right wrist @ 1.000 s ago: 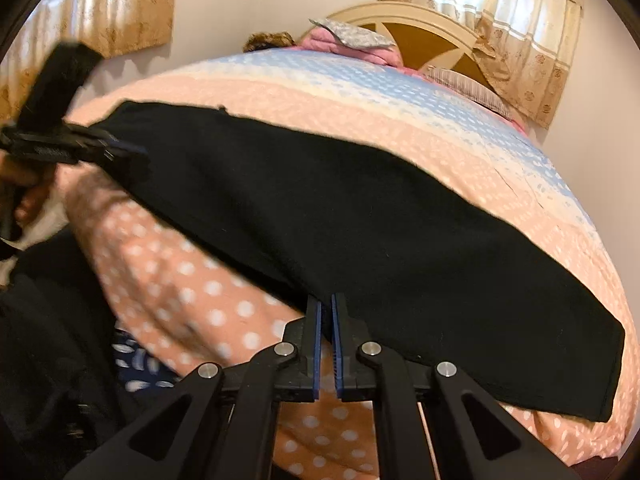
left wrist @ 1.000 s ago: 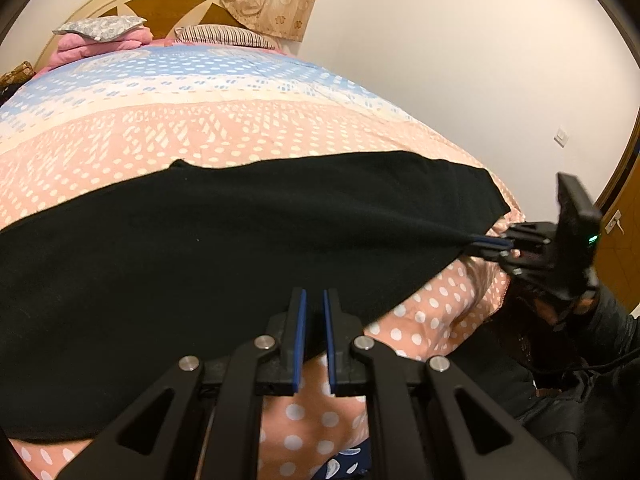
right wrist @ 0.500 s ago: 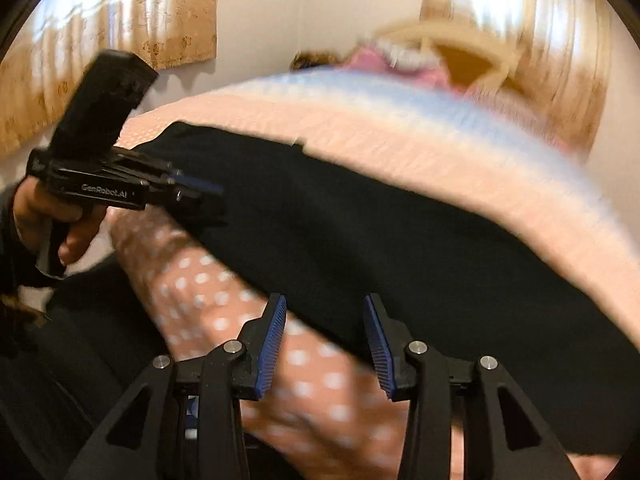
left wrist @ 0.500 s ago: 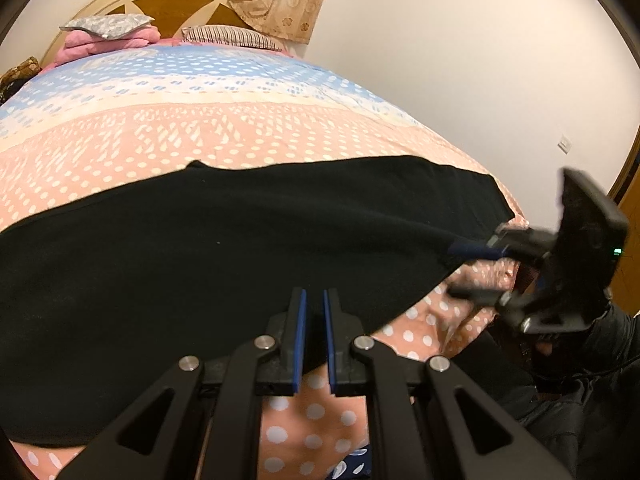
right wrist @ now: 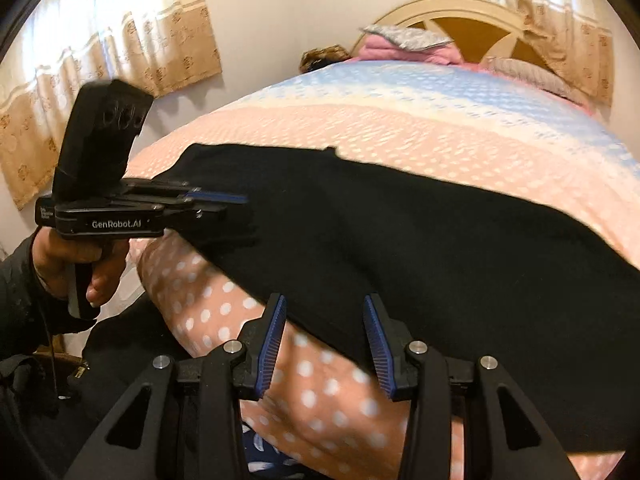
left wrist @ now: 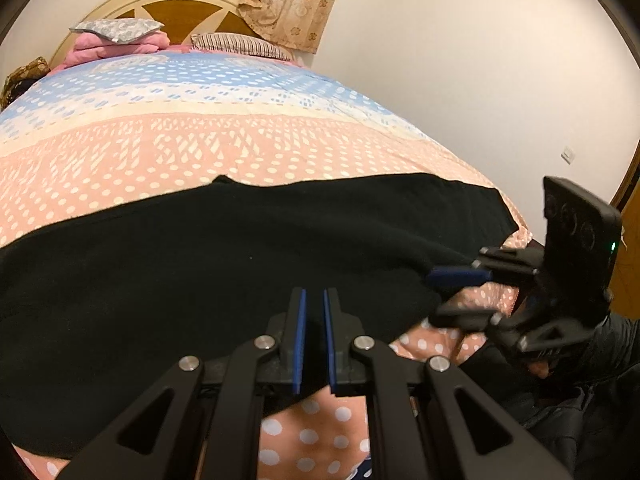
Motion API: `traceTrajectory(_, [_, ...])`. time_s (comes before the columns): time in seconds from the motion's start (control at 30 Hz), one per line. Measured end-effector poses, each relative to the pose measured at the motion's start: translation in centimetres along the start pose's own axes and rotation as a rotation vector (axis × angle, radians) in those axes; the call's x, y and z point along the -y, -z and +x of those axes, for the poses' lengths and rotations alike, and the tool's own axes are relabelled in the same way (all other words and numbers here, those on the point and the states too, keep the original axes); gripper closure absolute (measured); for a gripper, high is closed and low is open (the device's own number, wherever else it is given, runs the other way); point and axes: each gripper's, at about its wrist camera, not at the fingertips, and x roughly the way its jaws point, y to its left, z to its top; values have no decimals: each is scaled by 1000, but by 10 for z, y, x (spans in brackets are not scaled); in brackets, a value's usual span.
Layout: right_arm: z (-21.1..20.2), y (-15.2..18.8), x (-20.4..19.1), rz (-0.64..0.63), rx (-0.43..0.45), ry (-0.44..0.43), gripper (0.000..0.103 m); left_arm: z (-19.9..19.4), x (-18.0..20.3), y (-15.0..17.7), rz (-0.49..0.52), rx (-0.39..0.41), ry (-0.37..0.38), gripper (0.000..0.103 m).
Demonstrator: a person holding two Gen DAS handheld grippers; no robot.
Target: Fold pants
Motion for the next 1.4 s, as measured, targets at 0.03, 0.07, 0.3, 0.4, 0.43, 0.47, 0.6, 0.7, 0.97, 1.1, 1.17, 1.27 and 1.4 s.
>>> traceTrajectory(0.03, [8, 1, -2, 1, -42, -5, 60, -1, -1, 0, -3, 2, -1, 92])
traceTrajectory(0.07, [12, 1, -7, -4, -54, -9, 59, -2, -4, 0, -8, 5, -1, 92])
traceTrajectory(0.3, [4, -4, -35, -78, -18, -65, 59, -9, -14, -1, -31, 29, -18, 88])
traceTrajectory(0.4, [18, -11, -23, -16, -48, -35, 59, -10, -15, -3, -41, 44, -33, 75])
traceTrajectory(0.43, [27, -10, -23, -10, -99, -50, 59, -10, -14, -4, -38, 49, -39, 73])
traceTrajectory(0.47, [34, -8, -26, -14, -154, -84, 59, -11, -13, -6, -31, 54, -44, 73])
traceTrajectory(0.6, [19, -14, -33, -76, -126, -122, 59, -13, -14, -6, 5, 56, -79, 64])
traceTrajectory(0.7, [5, -38, -1, 54, -68, -165, 59, -14, -23, -1, -5, 52, -106, 62])
traceTrajectory(0.97, [60, -123, 81, 479, -115, -220, 59, 2, -7, 13, 15, 22, -28, 62])
traceTrajectory(1.1, [111, -147, 91, 566, -221, -238, 59, 7, -4, 20, 22, 2, -3, 58])
traceTrajectory(1.17, [127, -150, 96, 602, -265, -256, 59, 6, -7, 20, 11, -1, 12, 58])
traceTrajectory(1.27, [156, -149, 93, 639, -344, -286, 59, 6, -15, 20, -30, 0, 49, 57])
traceTrajectory(1.4, [172, -156, 83, 652, -387, -361, 79, 4, -18, 23, -30, 7, 57, 58])
